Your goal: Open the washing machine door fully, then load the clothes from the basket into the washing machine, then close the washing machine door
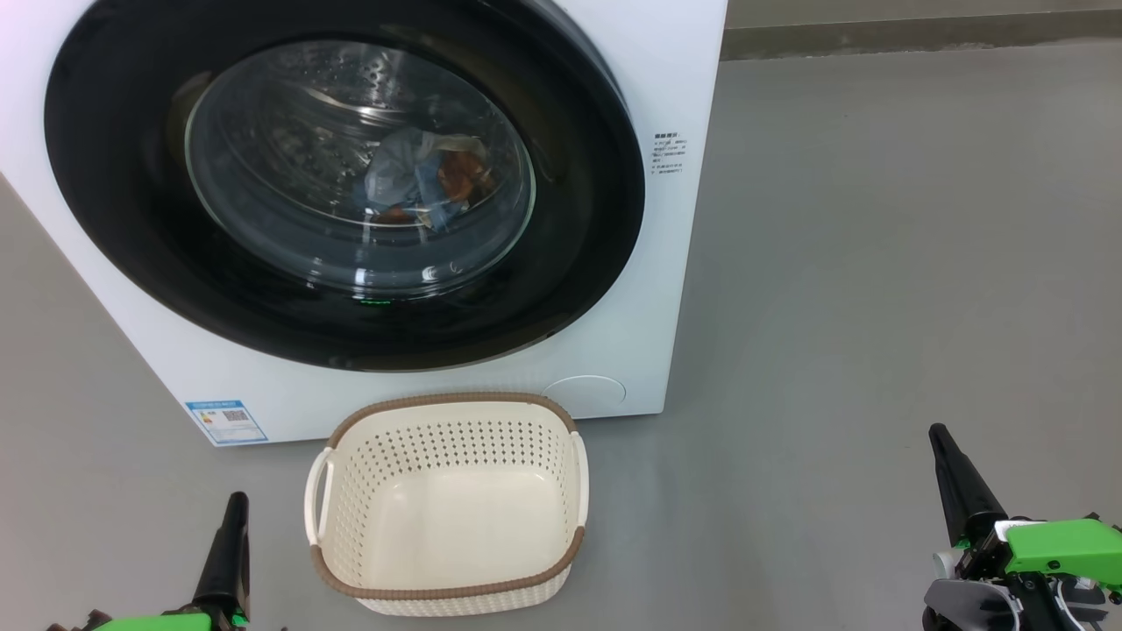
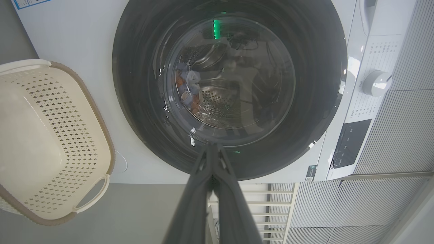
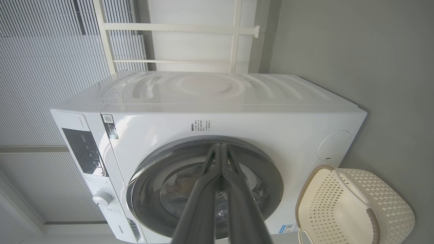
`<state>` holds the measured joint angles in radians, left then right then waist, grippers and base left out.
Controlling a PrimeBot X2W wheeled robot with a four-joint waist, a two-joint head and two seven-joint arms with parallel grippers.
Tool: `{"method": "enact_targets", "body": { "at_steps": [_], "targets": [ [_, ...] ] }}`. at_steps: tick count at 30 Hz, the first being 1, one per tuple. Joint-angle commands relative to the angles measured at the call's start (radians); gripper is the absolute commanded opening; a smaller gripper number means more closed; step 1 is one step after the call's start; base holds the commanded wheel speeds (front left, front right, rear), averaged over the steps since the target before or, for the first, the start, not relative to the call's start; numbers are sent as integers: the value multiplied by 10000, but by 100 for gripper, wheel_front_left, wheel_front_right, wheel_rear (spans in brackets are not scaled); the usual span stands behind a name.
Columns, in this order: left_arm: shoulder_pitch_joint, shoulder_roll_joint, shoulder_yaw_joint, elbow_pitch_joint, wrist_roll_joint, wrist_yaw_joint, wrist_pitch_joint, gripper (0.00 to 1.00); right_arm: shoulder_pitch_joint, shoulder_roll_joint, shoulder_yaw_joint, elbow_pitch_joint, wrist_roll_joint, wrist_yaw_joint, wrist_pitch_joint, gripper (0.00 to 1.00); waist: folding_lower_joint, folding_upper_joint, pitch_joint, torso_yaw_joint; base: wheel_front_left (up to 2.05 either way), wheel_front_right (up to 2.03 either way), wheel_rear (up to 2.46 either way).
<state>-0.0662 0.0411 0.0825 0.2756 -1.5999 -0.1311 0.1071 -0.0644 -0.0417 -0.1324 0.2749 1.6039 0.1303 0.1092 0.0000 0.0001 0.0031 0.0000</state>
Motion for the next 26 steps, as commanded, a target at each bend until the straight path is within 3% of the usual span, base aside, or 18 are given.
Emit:
{"method": "enact_targets", "body": {
  "at_steps": [1, 26],
  "targets": [
    [-419, 92, 323, -307, -78, 4, 70, 0, -436, -85, 183, -301, 45, 4, 43, 0, 0, -1, 0, 0, 0, 0, 0],
    [-419, 91, 324, -307, -78, 4, 70, 0, -436, -85, 184, -301, 46, 4, 41, 0, 0, -1, 0, 0, 0, 0, 0]
  ]
}}
